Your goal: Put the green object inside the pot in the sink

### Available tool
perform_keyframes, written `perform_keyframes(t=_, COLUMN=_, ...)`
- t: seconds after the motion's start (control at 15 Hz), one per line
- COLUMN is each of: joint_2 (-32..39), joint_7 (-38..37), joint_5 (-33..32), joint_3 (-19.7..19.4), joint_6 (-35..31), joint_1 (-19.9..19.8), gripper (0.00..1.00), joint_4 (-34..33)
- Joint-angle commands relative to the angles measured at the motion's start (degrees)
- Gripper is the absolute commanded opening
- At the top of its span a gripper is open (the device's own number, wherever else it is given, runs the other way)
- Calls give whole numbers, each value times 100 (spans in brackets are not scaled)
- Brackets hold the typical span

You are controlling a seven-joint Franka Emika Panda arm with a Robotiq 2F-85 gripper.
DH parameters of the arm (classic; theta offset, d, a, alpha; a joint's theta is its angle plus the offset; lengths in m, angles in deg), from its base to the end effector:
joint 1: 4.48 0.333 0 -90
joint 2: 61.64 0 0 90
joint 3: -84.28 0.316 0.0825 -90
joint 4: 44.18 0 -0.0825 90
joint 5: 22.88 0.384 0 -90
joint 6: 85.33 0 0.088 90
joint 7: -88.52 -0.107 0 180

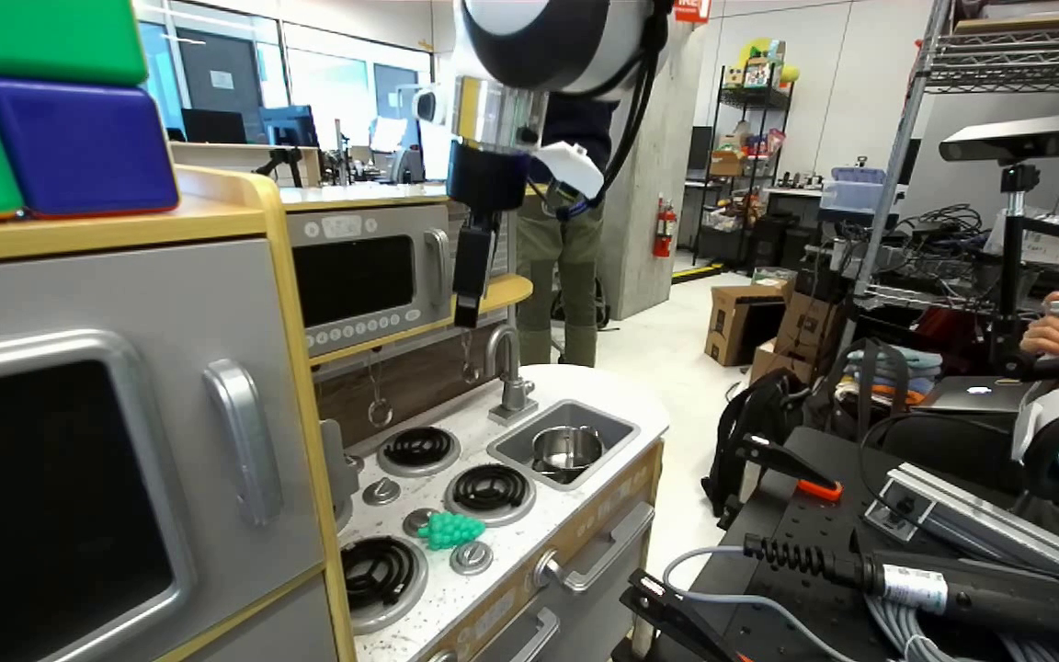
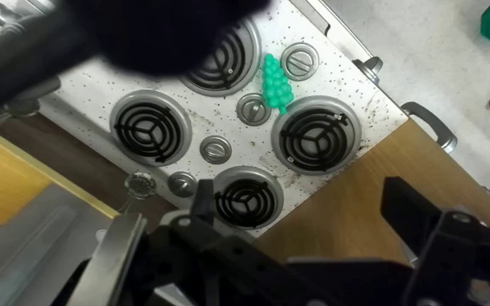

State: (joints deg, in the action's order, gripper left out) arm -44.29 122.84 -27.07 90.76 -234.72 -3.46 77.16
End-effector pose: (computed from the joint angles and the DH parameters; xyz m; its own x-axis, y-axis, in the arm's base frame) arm 0.5897 0.0777 0.2884 0.6963 0.7026 0.1469 0.6928 -0.7114 0.1181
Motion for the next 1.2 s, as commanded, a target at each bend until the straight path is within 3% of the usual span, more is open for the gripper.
perform_keyframes(t=0.0, joint_2=682, joint_7=691, joint_5=203, joint_3=336, joint_6=-225, joint_1=-229, gripper=100, joint_4=-258)
perform_keyframes(t=0.2, joint_2=1261, joint_7=542, joint_5=-59, joint_3=264, joint_6=-184, joint_1=-143, gripper=100, joint_4=-658)
perform_keyframes(t=0.47, joint_2=2144, joint_7=130, joint_5=-858, joint_3=-189, joint_6=-426, joint_1=153, gripper=100, joint_4=-1320)
perform_keyframes(t=0.73, joint_2=2786, joint_7=-37, joint_5=-1301, joint_3=-291, joint_6=-301, joint_1=196, gripper=100, joint_4=-1839)
perform_keyframes(t=1.13, joint_2=2800, joint_7=56, joint_5=-1251, joint_3=-124, joint_6=-273, joint_1=18, gripper=100, joint_4=-1775)
